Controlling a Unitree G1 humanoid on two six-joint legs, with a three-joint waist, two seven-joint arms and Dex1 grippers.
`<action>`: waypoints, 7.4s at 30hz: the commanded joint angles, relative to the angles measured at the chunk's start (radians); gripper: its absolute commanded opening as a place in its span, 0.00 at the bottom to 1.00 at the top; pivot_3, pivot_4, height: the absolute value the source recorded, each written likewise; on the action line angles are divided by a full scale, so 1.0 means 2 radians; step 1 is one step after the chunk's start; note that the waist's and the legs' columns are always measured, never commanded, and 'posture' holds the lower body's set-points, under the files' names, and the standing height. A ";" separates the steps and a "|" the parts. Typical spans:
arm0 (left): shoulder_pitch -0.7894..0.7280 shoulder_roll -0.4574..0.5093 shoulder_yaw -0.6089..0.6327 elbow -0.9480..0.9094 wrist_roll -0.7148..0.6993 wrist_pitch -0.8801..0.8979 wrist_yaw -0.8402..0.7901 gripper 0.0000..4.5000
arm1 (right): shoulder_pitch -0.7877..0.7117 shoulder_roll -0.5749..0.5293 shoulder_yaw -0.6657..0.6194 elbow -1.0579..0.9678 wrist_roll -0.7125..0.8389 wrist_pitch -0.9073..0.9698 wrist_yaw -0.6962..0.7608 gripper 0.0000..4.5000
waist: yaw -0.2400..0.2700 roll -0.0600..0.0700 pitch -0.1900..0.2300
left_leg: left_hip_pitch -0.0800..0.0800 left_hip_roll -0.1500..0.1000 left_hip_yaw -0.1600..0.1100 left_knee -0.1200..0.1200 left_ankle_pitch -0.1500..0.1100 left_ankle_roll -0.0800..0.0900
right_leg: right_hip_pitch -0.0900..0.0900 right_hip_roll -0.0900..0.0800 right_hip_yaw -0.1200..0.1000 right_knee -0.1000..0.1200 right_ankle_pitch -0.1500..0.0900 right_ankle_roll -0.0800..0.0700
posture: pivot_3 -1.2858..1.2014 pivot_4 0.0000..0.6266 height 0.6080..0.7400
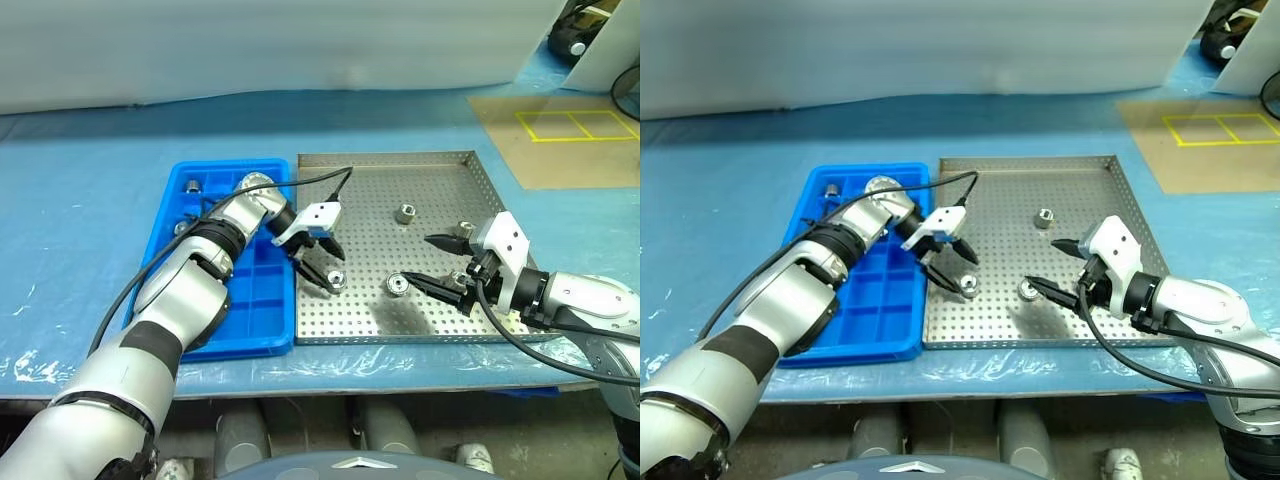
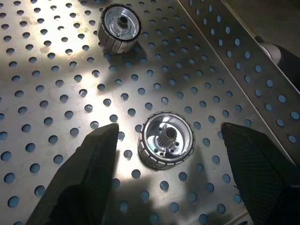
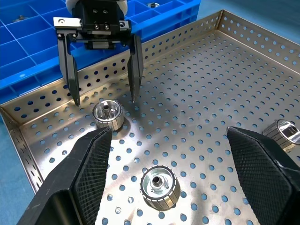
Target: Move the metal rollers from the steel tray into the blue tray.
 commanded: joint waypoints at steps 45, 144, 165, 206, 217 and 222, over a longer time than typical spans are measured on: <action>-0.063 0.015 0.226 -0.064 -0.026 0.142 0.008 0.38 | -0.084 0.003 0.078 0.059 -0.011 -0.048 0.000 0.90 | -0.011 0.001 0.000 | 0.002 0.000 0.004 -0.001 -0.003 0.005 | 0.001 -0.001 0.000 -0.003 0.000 0.000 | 0.37 0.24 1.00; 0.006 -0.157 0.143 0.093 0.187 0.003 0.188 0.90 | 0.114 0.003 -0.150 -0.138 0.071 0.017 -0.093 0.90 | -0.075 0.002 -0.001 | -0.003 -0.002 0.005 0.001 -0.006 0.010 | 0.002 -0.002 -0.001 -0.012 0.001 0.003 | 0.21 0.24 1.00; -0.035 -0.127 0.205 0.069 0.129 0.002 0.156 0.44 | 0.060 -0.006 -0.084 -0.093 0.058 -0.005 -0.088 0.90 | -0.097 0.002 -0.002 | -0.005 -0.009 0.004 0.002 -0.008 0.017 | 0.003 -0.010 -0.002 -0.015 0.001 0.003 | 0.26 0.24 1.00; 0.407 0.324 0.379 -0.668 -0.195 0.499 0.086 0.44 | -0.277 0.119 0.206 0.282 -0.074 -0.207 0.144 0.90 | 0.045 0.002 -0.001 | -0.003 -0.001 0.006 -0.003 -0.002 0.004 | -0.004 -0.006 -0.004 -0.002 -0.001 0.000 | 0.54 0.24 1.00; 0.546 0.353 0.432 -0.702 -0.221 0.495 0.146 0.44 | -0.277 0.129 0.207 0.297 -0.085 -0.214 0.154 0.90 | 0.046 0.002 -0.001 | -0.002 0.001 0.005 -0.007 0.001 -0.001 | -0.006 -0.003 -0.004 -0.001 -0.001 0.000 | 0.54 0.24 1.00; 0.563 0.354 0.421 -0.712 -0.239 0.497 0.149 0.44 | -0.281 0.132 0.208 0.307 -0.089 -0.218 0.156 0.90 | 0.046 0.002 -0.001 | -0.002 0.001 0.005 -0.007 0.001 -0.001 | -0.006 -0.002 -0.004 -0.001 -0.001 0.000 | 0.54 0.24 1.00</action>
